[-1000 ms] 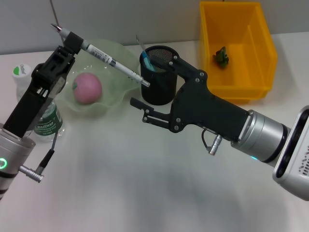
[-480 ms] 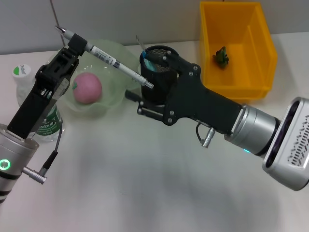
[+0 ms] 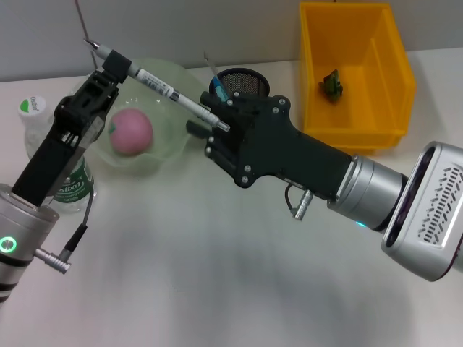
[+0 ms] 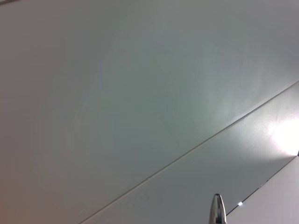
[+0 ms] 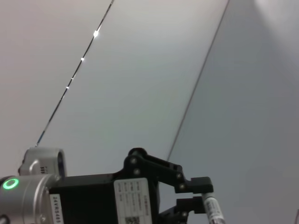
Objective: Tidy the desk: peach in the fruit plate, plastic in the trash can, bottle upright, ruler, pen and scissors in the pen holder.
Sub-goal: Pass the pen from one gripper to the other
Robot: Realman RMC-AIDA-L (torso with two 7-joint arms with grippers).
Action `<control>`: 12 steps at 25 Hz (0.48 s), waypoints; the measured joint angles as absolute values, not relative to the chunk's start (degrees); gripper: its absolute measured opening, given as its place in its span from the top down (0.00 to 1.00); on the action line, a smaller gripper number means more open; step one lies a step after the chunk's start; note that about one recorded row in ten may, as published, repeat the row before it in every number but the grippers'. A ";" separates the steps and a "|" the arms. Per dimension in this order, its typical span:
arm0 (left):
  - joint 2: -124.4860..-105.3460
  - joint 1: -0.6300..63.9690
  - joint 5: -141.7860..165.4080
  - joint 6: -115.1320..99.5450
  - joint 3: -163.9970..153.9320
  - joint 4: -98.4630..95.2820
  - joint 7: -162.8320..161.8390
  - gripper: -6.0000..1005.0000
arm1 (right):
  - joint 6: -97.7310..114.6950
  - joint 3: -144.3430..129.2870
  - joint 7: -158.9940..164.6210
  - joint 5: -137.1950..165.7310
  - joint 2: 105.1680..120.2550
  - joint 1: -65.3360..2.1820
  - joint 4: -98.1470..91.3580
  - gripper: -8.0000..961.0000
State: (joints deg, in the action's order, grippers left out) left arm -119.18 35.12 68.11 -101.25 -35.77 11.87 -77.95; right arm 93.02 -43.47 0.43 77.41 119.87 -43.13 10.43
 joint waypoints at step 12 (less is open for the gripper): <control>-119.18 35.16 68.11 -101.06 -35.41 11.86 -77.96 0.84 | 92.71 -42.63 -0.19 77.52 119.87 -43.64 10.47 0.74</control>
